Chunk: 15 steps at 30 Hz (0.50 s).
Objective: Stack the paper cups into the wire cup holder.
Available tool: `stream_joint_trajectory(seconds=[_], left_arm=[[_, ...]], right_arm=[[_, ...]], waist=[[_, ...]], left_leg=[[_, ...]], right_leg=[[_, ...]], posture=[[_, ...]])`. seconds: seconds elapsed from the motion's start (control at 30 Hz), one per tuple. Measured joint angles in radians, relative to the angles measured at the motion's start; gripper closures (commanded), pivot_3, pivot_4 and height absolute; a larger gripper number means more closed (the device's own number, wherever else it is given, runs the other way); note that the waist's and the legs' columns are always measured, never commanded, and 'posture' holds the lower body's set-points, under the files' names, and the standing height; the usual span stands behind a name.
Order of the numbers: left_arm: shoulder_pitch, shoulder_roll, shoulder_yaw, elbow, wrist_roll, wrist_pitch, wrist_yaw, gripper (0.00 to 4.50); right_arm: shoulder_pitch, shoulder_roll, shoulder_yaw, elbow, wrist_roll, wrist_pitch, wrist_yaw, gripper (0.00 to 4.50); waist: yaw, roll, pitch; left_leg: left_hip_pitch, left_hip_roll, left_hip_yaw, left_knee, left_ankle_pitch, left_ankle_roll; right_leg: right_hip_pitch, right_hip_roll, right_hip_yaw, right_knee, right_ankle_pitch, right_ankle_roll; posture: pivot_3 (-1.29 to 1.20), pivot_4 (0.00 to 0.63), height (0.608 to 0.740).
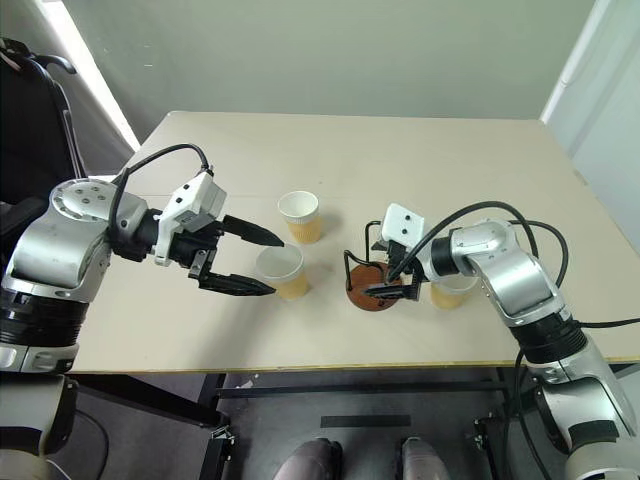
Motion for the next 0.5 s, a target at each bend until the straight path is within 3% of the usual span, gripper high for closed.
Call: stream_joint_trajectory(seconds=[0.5], left_arm=[[0.0,-0.002,-0.006,0.018,0.051,-0.07,0.018,0.0]], right_arm=[[-0.025,-0.084,-0.095,-0.083,0.05,0.063,-0.023,0.05]], waist=[[0.001,0.0,0.0]], left_leg=[[0.0,0.0,0.0,0.0,0.0,0.0]], right_leg=[[0.0,0.0,0.0,0.0,0.0,0.0]], posture=[[0.0,0.15,0.74]])
